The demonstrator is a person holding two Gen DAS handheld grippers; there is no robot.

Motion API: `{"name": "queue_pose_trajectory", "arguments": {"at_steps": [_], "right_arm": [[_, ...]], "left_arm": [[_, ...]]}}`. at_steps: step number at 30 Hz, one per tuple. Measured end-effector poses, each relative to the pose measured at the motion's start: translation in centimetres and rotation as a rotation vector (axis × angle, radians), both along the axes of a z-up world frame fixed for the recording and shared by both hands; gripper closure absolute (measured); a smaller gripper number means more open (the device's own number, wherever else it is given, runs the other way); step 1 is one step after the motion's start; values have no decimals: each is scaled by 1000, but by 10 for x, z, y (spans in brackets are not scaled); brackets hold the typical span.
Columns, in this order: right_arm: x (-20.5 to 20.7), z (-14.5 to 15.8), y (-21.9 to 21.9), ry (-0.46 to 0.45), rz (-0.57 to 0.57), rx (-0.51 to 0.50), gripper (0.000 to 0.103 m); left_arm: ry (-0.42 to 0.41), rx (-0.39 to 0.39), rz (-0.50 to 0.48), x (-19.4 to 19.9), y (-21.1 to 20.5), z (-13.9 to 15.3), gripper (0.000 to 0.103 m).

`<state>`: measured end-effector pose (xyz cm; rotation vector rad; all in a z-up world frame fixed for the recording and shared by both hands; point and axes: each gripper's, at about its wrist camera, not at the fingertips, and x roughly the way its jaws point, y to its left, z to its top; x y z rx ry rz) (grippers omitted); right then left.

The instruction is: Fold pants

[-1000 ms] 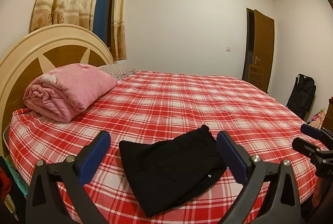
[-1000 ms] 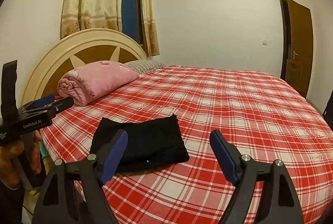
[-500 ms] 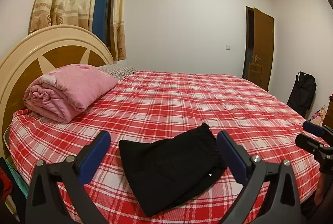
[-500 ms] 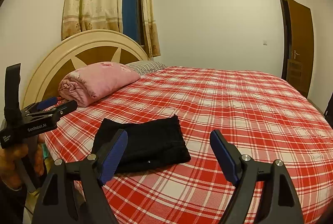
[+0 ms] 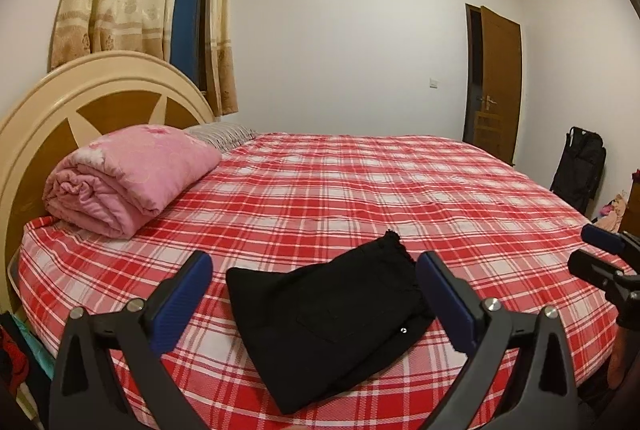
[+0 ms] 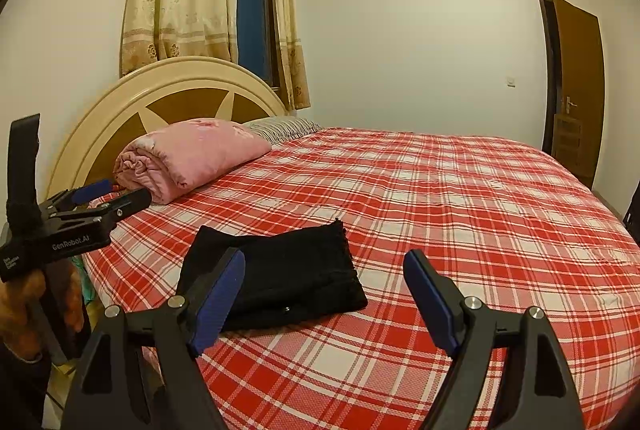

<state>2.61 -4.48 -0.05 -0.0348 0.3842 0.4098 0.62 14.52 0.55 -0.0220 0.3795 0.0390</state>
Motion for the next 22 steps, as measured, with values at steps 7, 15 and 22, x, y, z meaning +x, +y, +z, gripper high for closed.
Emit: {"name": "queue_pose_trajectory", "arguments": {"at_steps": [7,15,22], "right_arm": [[-1,-2,0,2,3,-2,21],[-2,-7,4,10,16,-12,21],[-3,-8,1,9,7,-7,21]], "left_arm": [[-14,-23,-17,-3,0,5,0],[1,-11,-15,0,-1,1,0],[11,7,-13,1,-2,-4,0]]}}
